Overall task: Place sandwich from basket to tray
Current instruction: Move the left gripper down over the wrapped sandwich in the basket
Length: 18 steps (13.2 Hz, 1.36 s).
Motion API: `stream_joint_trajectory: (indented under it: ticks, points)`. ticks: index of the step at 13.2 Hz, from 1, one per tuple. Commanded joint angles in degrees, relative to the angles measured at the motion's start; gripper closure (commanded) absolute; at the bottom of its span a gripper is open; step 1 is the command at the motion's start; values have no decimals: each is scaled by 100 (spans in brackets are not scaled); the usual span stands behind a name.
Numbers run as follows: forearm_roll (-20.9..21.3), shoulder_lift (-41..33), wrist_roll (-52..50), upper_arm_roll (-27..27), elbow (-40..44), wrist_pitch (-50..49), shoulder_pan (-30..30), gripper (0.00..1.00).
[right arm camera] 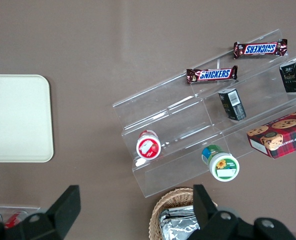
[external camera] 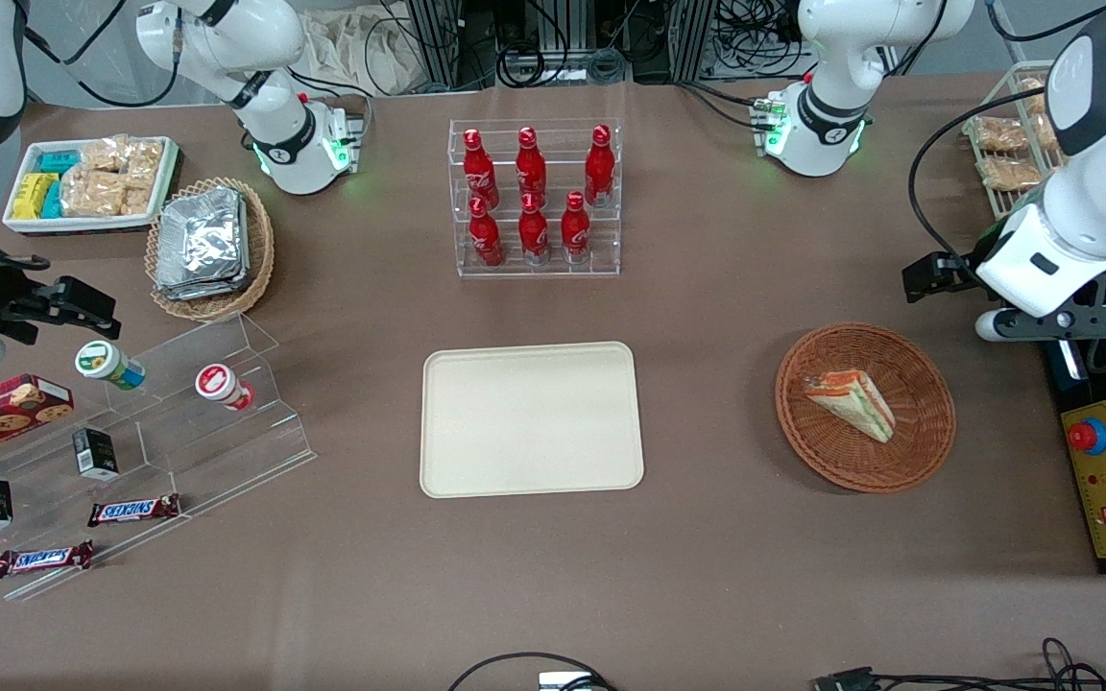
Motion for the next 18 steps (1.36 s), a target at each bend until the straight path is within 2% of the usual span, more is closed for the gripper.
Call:
stream_joint_trajectory:
  ticks: [1,4,7,9,14,18]
  points:
    - [31,-32,-215,145,-53,-13,-31,0]
    - [-56,73,-1214,313,-62,-57,-31,0]
    - [-363,433,-2805,322,-44,-66,-31,1]
    - [-504,731,-3449,313,-44,-5,-40,1]
    - [-505,1391,-3583,313,-193,355,-40,1]
    - [-487,1603,-3557,331,-641,1162,65,1]
